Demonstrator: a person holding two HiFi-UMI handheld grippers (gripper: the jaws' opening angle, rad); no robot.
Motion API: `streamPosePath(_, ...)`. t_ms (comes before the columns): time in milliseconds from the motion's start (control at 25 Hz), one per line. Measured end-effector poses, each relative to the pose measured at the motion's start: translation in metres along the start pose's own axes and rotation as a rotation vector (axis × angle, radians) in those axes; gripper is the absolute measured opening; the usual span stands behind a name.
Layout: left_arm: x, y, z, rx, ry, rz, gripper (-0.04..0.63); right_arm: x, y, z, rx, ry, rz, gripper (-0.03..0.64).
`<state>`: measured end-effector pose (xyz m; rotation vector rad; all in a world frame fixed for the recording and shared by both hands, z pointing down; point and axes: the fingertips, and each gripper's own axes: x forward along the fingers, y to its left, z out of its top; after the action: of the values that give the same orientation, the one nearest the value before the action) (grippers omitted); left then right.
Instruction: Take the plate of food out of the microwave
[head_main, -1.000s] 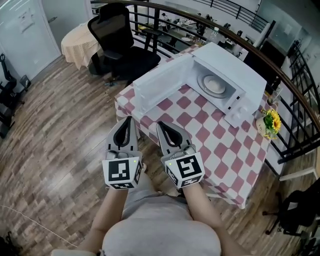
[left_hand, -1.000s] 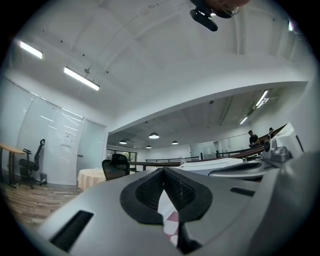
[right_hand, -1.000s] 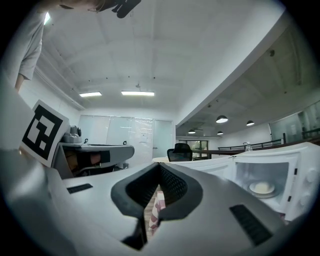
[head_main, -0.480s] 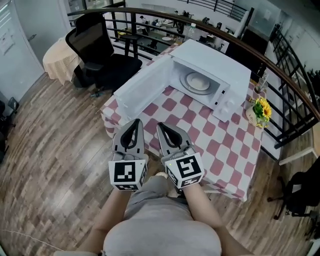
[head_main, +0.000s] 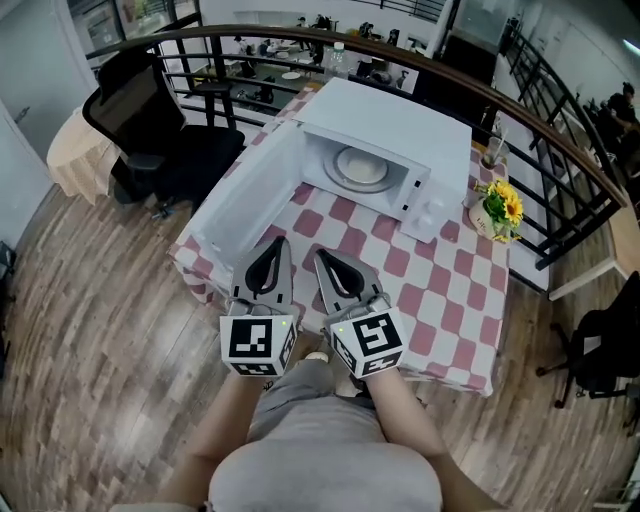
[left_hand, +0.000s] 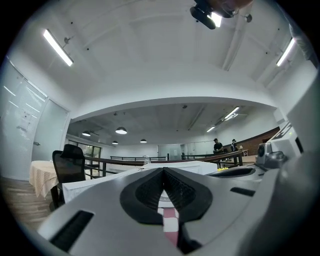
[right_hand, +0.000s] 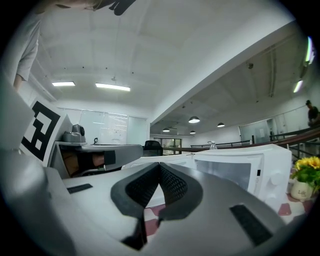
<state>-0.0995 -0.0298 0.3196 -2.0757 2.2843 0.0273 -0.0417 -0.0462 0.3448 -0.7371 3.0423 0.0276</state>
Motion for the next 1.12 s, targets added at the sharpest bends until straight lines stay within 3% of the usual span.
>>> streamPosePath(240,0.053,-0.011,-0.013,-0.04,0.047,-0.08,0.003,0.008,-0.042,-0.008,0.0,0.029,-0.079,0.023)
streamPosePath(600,0.125,-0.025,-0.044,-0.211,0.129,-0.214,0.003,0.026,-0.096,-0.025,0.016,0.074,-0.17,0.023)
streamPosePath(880,0.168,-0.03,-0.064,-0.279,0.17,-0.27,0.006,0.035,-0.122,-0.048,0.035,0.123,-0.214,0.023)
streamPosePath(1120,0.196,-0.045,-0.085,-0.333,0.24,-0.348,0.13,0.034,-0.152,-0.056,0.062,0.126,-0.296,0.023)
